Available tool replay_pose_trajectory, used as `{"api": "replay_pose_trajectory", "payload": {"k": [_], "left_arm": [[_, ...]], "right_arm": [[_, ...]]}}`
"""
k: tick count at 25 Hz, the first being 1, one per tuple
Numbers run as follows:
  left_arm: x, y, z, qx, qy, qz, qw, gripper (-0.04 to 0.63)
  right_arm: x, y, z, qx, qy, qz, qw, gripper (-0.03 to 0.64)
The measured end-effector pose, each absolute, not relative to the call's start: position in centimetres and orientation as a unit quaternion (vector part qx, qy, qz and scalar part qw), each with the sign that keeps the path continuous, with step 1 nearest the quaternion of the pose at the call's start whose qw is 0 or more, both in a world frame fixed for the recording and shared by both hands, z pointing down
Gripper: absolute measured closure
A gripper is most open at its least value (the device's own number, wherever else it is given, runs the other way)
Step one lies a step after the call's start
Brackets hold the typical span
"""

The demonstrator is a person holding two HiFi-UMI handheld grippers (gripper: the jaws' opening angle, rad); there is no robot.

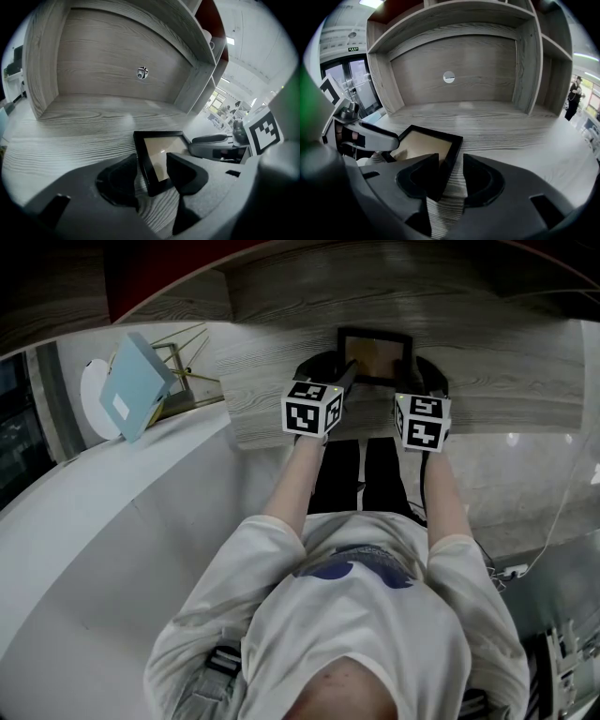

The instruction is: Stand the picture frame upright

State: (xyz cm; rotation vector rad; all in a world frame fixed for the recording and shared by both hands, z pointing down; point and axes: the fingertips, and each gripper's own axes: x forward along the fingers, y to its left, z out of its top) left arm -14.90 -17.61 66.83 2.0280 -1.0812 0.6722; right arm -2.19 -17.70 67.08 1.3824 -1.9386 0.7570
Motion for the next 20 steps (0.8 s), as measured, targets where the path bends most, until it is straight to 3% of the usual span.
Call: {"api": "replay_pose_trajectory", "payload": {"k": [20], "left_arm": [[-15.19, -17.74, 67.55, 0.773, -0.420, 0.283, 0.383, 0.472]], "right_arm": [[-2.62, -17.54, 67.31, 0.520, -0.733, 0.330, 0.288, 0.517]]}}
